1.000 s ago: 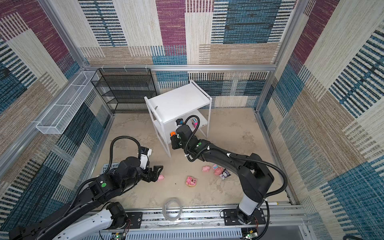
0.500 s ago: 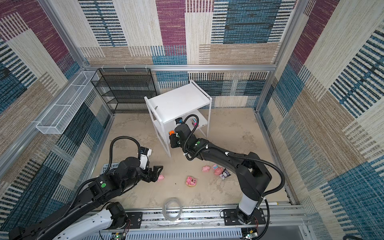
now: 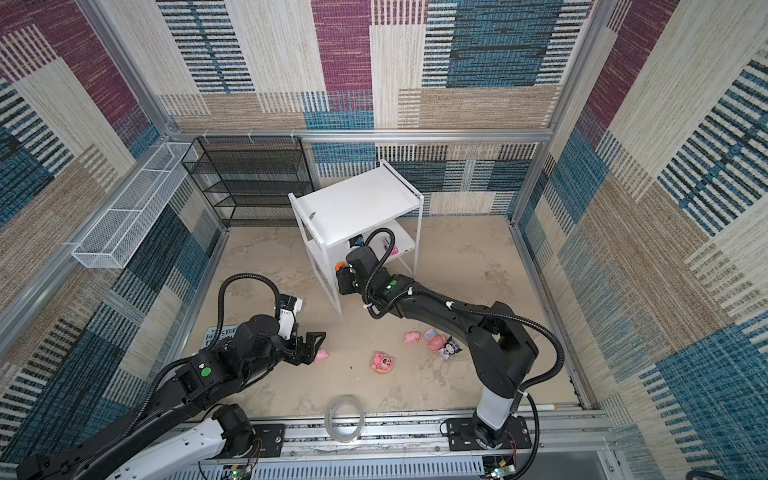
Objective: Place and organize the plastic toys onto the shelf
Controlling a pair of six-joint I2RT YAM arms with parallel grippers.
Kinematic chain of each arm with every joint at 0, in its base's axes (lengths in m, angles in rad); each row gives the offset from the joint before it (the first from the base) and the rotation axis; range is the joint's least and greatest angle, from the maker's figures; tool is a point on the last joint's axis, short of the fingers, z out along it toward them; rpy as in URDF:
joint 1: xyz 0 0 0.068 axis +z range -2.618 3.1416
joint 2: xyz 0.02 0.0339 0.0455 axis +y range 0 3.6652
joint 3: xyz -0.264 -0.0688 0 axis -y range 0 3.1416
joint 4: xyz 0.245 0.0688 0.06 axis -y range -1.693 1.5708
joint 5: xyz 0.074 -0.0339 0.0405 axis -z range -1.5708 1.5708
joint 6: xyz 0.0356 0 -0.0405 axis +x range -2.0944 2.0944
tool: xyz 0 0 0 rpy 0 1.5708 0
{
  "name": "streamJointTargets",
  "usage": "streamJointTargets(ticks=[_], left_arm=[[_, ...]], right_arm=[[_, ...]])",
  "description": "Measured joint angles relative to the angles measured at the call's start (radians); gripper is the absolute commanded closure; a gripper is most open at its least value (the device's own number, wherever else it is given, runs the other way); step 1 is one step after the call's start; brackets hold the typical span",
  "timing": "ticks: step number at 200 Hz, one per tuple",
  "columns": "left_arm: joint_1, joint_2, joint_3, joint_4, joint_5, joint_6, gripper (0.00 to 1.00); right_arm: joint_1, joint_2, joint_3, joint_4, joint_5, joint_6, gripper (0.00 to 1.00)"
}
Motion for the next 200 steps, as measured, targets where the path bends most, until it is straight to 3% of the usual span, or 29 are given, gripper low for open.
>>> streamJointTargets(ticks=[117, 200], left_arm=[[0.000, 0.014, 0.001, 0.002, 0.011, 0.000, 0.10], [0.000, 0.068, -0.040, -0.075, -0.001, -0.079, 0.10]], right_arm=[[0.012, -0.072, -0.071, 0.008, 0.007, 0.010, 0.49], [0.054, -0.367, -0.336, -0.030, 0.032, 0.024, 0.30]])
